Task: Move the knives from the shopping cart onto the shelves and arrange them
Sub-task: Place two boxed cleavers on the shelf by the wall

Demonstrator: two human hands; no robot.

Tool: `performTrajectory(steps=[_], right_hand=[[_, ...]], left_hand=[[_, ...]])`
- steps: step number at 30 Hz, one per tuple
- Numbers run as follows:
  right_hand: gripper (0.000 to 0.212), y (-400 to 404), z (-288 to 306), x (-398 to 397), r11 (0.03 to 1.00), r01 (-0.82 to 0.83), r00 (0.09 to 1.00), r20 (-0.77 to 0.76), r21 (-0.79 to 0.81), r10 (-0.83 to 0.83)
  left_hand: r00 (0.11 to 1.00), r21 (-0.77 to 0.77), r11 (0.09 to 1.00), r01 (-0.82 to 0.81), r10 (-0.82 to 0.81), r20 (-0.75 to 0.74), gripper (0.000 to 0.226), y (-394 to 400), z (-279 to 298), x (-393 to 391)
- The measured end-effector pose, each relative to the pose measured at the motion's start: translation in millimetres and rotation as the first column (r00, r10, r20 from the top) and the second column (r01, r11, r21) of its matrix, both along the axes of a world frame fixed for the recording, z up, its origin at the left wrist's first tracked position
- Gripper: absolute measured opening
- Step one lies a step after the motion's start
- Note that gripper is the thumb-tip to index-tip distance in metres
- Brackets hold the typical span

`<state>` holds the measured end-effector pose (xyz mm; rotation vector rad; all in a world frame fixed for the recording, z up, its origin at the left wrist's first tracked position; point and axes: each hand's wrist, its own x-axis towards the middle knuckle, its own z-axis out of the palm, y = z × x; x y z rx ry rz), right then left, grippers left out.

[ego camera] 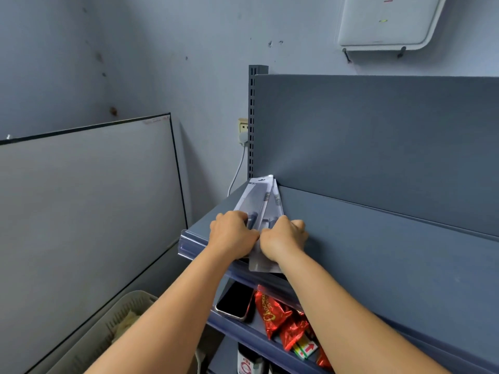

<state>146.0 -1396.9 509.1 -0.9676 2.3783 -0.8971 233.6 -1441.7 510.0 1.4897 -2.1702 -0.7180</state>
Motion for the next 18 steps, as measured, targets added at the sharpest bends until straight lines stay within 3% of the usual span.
performTrajectory(steps=[2,7,11,14,18], right_hand=[[0.039,-0.6,-1.2,-0.9,1.000,-0.020,0.999,-0.032,0.020,0.020],[0.046,0.1,0.6,-4.6,0.995,-0.085,0.995,-0.053,0.055,0.088],[0.048,11.2,9.1,-8.2,0.988,-0.139,0.986,-0.087,0.072,0.145],[0.039,31.6,14.2,-13.9,0.981,-0.170,0.961,-0.205,0.094,0.186],[0.046,72.6,18.9,-24.3,0.976,-0.184,0.902,-0.374,0.118,0.215]], left_hand=[[0.999,-0.026,0.999,0.028,-0.027,0.027,0.005,-2.5,-2.5,2.0],[0.979,-0.097,0.984,0.147,-0.131,0.156,0.028,-2.3,-0.2,4.7],[0.936,-0.241,0.938,0.248,-0.167,0.310,0.027,2.0,6.6,6.7],[0.924,-0.334,0.889,0.314,-0.205,0.323,0.023,12.2,6.7,2.5],[0.899,-0.407,0.816,0.410,-0.287,0.330,0.028,45.0,8.9,-12.3]])
